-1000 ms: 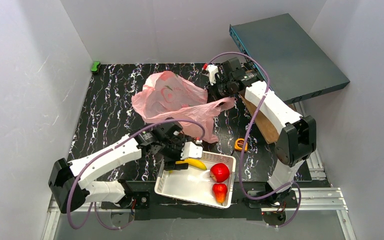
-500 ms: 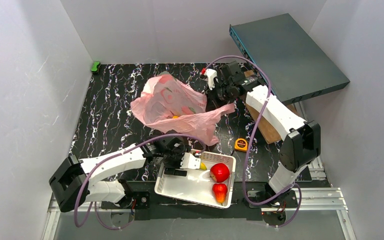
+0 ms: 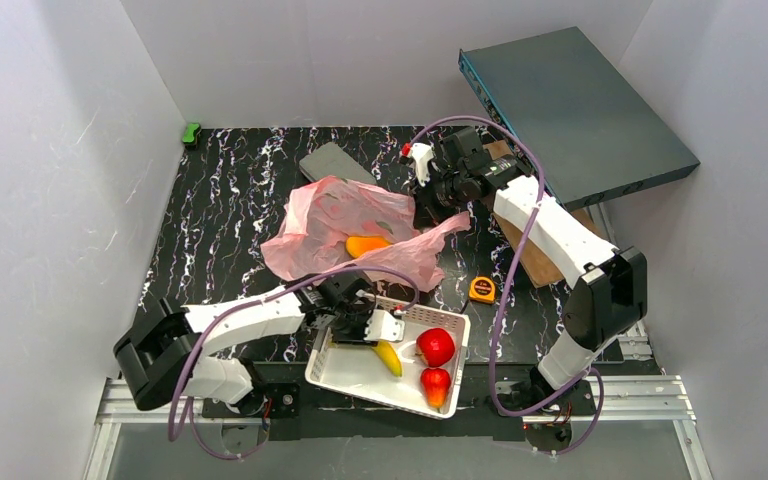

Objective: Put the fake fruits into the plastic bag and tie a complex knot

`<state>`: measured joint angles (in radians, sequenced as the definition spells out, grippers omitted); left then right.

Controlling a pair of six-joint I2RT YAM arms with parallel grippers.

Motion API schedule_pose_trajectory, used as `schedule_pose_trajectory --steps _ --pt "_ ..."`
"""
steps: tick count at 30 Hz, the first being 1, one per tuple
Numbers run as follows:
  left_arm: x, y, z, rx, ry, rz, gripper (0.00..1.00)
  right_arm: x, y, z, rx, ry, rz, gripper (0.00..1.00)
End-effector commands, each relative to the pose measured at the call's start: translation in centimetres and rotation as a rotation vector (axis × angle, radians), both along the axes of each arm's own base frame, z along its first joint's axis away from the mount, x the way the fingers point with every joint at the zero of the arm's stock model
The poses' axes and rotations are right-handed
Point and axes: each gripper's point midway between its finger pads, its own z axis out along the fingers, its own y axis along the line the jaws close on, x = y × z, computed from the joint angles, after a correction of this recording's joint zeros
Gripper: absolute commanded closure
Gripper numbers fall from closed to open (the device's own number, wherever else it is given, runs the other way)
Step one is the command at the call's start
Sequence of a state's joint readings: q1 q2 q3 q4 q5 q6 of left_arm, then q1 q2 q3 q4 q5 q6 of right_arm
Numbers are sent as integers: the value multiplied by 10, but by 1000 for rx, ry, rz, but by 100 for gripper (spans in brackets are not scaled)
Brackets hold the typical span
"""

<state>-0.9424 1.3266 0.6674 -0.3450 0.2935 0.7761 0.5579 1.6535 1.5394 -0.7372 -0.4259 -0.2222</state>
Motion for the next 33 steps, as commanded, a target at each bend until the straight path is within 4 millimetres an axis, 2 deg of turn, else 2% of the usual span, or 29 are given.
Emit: schedule_pose_trajectory --steps 1,3,4,5,6,8,10,11,13,15,17,19,21,25,28,33 --pt "-4 -15 47 -129 -22 -28 93 3 -2 19 12 -73 8 99" --pt "-14 -21 85 -220 -7 -60 100 -2 -3 17 15 -55 17 99" --pt "-16 -28 112 -280 -5 -48 100 -4 -3 16 15 -50 20 99" --pt "-21 -27 130 -321 18 -28 100 -4 -3 15 14 -48 20 99" --pt "-24 -31 162 -388 33 -25 100 -4 -3 14 11 -46 19 99" --pt "-28 -30 208 -489 86 4 100 -3 -3 14 9 -57 17 99" --pt "-15 -28 249 -601 121 88 100 0 -3 15 10 -67 15 99" --pt "-6 -28 263 -637 134 129 100 1 -2 15 11 -69 17 99" --pt "29 -29 274 -650 101 243 100 3 -1 14 8 -67 20 99" --pt "72 -26 275 -638 16 359 100 4 0 12 4 -67 26 99" --pt "108 -23 266 -603 -74 403 100 6 1 10 4 -68 30 99" --pt "139 -16 242 -523 -142 440 100 10 3 10 6 -63 26 99" --pt "159 -6 216 -440 -185 446 100 12 6 15 20 -54 18 99" --pt "177 6 167 -356 -289 353 100 19 10 18 36 -55 14 99" --pt "181 12 135 -295 -290 303 100 29 11 18 35 -73 12 99" --pt "189 14 92 -249 -301 228 100 41 10 7 18 -77 8 99"
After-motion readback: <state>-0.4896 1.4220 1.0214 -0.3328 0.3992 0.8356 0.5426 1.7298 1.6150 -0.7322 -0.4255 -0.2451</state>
